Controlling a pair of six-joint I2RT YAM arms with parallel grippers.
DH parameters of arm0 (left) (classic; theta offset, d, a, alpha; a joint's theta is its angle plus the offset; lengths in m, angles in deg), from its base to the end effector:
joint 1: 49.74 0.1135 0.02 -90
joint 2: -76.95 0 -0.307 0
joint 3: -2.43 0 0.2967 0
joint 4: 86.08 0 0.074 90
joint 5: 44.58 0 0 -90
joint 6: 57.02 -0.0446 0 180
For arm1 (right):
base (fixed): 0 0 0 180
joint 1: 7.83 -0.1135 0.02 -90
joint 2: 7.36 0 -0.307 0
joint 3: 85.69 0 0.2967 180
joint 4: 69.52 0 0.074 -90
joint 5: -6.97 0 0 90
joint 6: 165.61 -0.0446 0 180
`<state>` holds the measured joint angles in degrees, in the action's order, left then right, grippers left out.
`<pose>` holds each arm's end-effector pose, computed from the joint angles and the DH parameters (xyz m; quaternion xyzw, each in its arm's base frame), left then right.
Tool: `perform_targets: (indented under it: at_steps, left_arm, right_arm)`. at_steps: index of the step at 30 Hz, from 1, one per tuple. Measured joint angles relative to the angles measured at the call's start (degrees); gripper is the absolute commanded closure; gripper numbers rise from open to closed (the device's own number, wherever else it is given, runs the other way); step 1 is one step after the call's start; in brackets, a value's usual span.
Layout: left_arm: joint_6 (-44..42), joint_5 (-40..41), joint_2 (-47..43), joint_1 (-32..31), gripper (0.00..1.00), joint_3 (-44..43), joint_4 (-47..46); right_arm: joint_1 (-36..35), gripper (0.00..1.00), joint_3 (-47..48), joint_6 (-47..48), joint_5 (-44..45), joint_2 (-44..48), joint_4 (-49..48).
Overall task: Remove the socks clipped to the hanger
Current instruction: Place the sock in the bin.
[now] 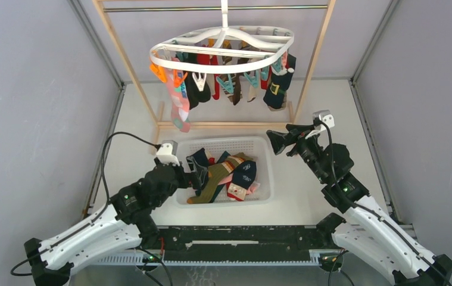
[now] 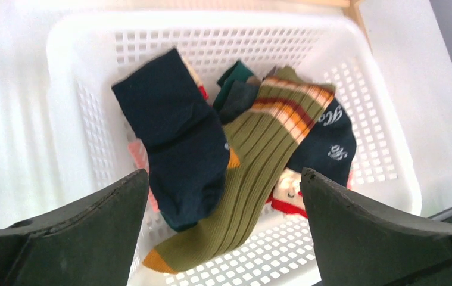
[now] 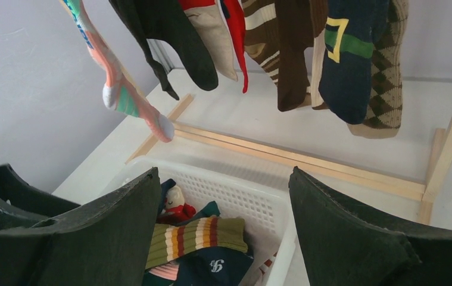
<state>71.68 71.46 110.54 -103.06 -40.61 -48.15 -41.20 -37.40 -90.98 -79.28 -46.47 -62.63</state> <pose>0.1096 -0.1144 0.2777 -0.0078 0.8451 -0.2240 0.4854 0.1629 0.1038 0.3592 -0.0850 0.6876 0.2767 0.6658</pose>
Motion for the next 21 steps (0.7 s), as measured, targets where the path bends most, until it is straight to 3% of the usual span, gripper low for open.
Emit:
perform_targets:
  at_steps: [8,21]
  left_arm:
    - [-5.3,4.9,6.5,1.0,0.0,-8.0,-0.9]
    - [-13.5,6.2,15.8,10.6,0.0,-10.6,-11.1]
  right_arm:
    - [0.2,0.14,-0.8,-0.4,0.0,2.3,1.6]
    - [0.3,0.14,-2.5,-1.5,0.0,5.9,4.0]
